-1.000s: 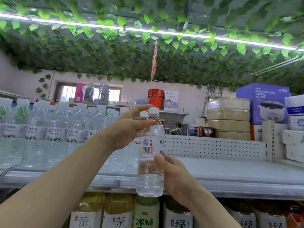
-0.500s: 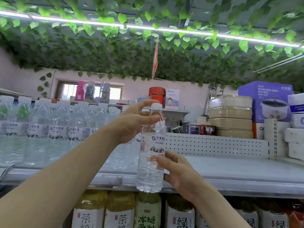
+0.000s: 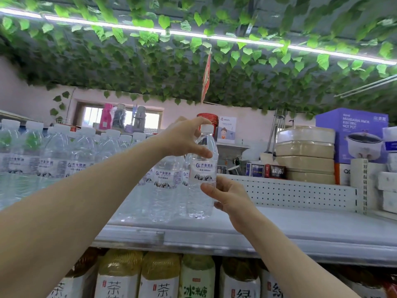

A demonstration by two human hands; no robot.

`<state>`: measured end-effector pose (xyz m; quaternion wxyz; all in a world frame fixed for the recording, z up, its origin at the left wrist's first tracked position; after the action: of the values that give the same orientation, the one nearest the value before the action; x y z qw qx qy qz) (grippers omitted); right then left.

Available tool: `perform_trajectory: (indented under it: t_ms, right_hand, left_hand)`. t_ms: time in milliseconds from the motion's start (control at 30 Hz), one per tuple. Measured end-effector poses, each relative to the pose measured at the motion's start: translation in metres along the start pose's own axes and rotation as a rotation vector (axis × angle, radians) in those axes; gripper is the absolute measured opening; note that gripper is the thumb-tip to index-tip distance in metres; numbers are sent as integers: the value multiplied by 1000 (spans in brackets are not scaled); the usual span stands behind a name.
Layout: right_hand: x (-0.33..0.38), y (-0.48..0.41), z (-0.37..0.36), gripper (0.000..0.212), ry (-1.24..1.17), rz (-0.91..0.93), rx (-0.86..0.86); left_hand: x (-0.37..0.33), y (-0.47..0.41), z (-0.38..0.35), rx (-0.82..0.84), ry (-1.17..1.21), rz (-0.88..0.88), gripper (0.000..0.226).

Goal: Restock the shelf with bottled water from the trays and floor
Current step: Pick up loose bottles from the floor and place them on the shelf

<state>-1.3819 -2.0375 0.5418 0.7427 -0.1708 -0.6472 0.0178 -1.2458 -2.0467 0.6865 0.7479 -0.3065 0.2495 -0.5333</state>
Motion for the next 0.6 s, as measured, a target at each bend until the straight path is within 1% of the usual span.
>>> perform_trajectory:
  t_ms: [200, 333, 467, 600]
  right_hand:
    - [-11, -14, -16, 20, 9, -28, -20]
    - [-21, -22, -22, 23, 40, -43, -21]
    - [-29, -27, -26, 22, 92, -39, 12]
    - [-32, -30, -25, 26, 113, -34, 18]
  left_hand:
    - [20, -1, -5, 53, -142, -5, 93]
    - [30, 2, -8, 67, -197, 3, 91]
    - [43, 7, -14, 85, -240, 1, 92]
    - [48, 10, -13, 75, -262, -4, 93]
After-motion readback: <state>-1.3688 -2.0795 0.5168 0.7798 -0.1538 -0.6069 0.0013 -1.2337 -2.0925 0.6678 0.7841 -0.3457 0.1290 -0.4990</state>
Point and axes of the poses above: each hand's wrist, its own y-axis away from the middle knuckle, its own z-axis out of the back of the hand, x = y × z, the point moved 9 cm from there along -y, towards the middle knuckle, and after that the axes turned 13 degrees about -z, right-handed, at the moved point
